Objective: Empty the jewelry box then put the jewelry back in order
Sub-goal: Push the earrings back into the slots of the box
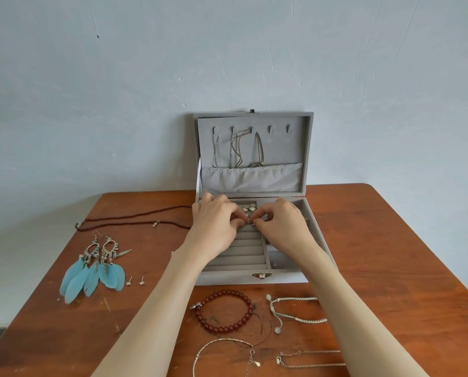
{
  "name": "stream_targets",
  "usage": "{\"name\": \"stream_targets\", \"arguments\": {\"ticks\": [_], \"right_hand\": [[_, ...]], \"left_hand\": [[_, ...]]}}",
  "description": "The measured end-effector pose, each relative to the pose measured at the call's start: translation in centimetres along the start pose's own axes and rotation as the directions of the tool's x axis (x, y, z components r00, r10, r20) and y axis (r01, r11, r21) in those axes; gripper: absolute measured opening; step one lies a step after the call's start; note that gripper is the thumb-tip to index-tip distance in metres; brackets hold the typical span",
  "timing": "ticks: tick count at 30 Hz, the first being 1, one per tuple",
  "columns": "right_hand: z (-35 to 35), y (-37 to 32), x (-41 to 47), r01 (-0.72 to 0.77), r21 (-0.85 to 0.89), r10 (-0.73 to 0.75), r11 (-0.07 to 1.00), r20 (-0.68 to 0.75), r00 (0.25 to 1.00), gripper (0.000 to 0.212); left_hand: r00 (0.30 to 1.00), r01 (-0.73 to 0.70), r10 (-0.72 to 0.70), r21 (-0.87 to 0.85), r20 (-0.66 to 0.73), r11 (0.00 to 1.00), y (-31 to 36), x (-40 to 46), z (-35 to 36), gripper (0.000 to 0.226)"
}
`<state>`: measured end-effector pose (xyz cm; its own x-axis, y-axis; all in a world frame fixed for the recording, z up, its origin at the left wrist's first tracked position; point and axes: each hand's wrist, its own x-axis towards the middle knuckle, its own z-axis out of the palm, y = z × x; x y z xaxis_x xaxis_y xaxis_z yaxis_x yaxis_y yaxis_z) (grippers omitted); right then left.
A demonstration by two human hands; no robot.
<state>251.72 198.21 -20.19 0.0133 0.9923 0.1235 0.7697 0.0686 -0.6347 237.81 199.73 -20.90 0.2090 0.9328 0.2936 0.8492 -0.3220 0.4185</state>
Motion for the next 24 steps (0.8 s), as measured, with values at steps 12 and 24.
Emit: {"name": "stream_targets", "arguments": {"ticks": [12,24], "right_hand": [[-0.1,-0.6,-0.9,0.012,-0.056,-0.014,0.998,-0.036,0.999,0.020],[-1.0,-0.8,-1.8,0.046,-0.157,-0.045,0.986,0.011,0.999,0.035]], "left_hand": [[1.000,-0.012,0.013,0.063,-0.004,0.998,0.0,-0.2,0.1,0.021],[0.985,-0.165,0.168,0.083,-0.027,0.983,-0.3,-0.8,-0.7,0.018]]}}
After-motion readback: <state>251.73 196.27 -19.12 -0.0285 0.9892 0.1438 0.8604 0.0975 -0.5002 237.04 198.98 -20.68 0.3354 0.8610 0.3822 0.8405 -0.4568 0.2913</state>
